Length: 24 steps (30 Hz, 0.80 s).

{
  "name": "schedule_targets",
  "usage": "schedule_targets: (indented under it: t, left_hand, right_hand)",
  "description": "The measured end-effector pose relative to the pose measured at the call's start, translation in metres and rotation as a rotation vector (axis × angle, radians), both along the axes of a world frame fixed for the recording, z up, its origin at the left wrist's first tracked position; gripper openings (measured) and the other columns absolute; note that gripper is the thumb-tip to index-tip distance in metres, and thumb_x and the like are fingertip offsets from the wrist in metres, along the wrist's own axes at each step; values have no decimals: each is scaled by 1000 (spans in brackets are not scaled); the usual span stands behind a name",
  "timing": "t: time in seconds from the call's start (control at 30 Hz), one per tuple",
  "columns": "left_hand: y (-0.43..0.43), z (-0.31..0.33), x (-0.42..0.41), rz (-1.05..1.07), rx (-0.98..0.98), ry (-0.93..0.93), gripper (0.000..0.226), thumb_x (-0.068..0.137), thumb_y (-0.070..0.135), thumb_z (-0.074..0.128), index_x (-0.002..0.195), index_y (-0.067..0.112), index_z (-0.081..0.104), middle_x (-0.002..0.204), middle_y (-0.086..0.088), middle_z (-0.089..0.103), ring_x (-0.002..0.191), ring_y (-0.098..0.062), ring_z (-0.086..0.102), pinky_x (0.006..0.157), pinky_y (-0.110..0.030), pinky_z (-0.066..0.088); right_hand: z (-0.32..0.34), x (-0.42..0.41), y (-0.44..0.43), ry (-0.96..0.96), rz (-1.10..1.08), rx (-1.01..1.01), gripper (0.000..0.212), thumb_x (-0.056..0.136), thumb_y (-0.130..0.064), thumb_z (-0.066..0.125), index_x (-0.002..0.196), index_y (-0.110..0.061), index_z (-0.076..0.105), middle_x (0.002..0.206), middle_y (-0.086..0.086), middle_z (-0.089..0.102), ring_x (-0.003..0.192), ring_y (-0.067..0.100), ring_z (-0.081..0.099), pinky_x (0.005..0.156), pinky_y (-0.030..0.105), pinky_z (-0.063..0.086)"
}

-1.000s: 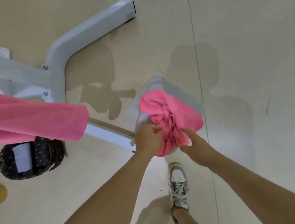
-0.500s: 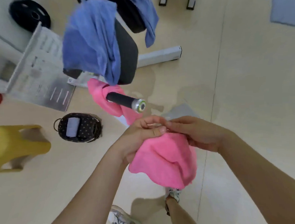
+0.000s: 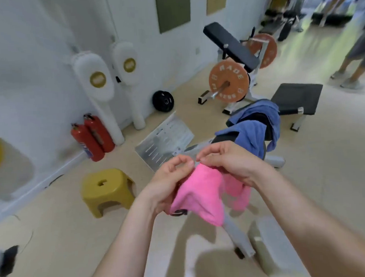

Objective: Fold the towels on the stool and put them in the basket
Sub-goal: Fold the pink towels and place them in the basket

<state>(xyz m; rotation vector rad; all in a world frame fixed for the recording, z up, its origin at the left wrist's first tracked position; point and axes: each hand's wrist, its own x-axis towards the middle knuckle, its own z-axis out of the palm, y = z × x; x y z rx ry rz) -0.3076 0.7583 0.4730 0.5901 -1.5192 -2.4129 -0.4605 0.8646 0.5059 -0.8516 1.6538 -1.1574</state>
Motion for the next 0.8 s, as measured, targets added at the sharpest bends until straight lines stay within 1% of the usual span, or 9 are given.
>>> schedule_targets:
  t: [0.1,0.2,0.3,0.37,0.47,0.53,0.6,0.7,0.8]
  left_hand:
    - [-34,32,59,63,-141,-70,12,89,4,57,99,-1,61,69,-4,66,57,-8,59,51,-16,47]
    - [-64,56,112,42,-334,-139,11,85,3,65,93,-2,70,70,-5,68,55,-8,58,49,-15,44]
    - [-98,76,152,228,-510,-145,12,88,15,64,85,7,73,66,5,63,58,-4,52,55,-19,40]
    - [-121,88,172,373,-569,-128,19,92,23,61,76,17,68,66,7,56,60,-5,47,57,-23,36]
    - [-149,102,192,459,-656,-100,23,93,26,54,72,20,62,66,5,54,59,-6,46,56,-19,38]
    - [-165,108,201,484,-656,-83,22,93,25,55,72,20,61,67,4,54,62,-7,46,58,-20,39]
    - [-184,113,210,503,-642,-79,25,96,23,54,71,21,61,67,4,54,61,-7,46,58,-21,38]
    - [-221,116,222,599,-593,-69,25,97,23,51,77,10,59,65,-1,52,59,-9,44,54,-24,36]
    - [-278,113,236,741,-507,-80,33,99,17,48,70,18,63,62,3,56,55,-7,48,53,-22,38]
  right_hand:
    - [35,47,-44,88,58,-96,16,85,4,63,82,-10,70,61,0,61,54,5,53,57,16,43]
    - [61,92,-86,188,93,-210,14,82,5,66,81,-9,70,66,7,62,57,7,57,59,15,47]
    - [80,127,-122,271,145,-289,9,83,1,68,84,-7,71,69,7,64,60,3,58,60,12,47]
    - [85,141,-145,269,248,-274,6,83,-9,71,89,-9,73,75,4,70,69,6,62,74,21,52]
    - [82,159,-178,123,475,-202,30,74,-23,74,99,-6,72,87,6,74,81,12,65,86,31,51]
    - [73,173,-201,0,631,-157,39,73,-19,74,105,4,68,98,16,72,87,18,67,86,30,53]
    - [59,181,-224,-122,733,-110,42,72,-15,76,105,9,65,98,16,71,85,21,68,82,29,54]
    - [34,177,-260,-241,785,-16,39,62,-14,87,95,0,72,93,10,73,81,18,70,76,26,55]
    - [7,158,-301,-319,775,62,47,52,-23,92,92,-8,75,95,9,74,84,18,71,75,26,56]
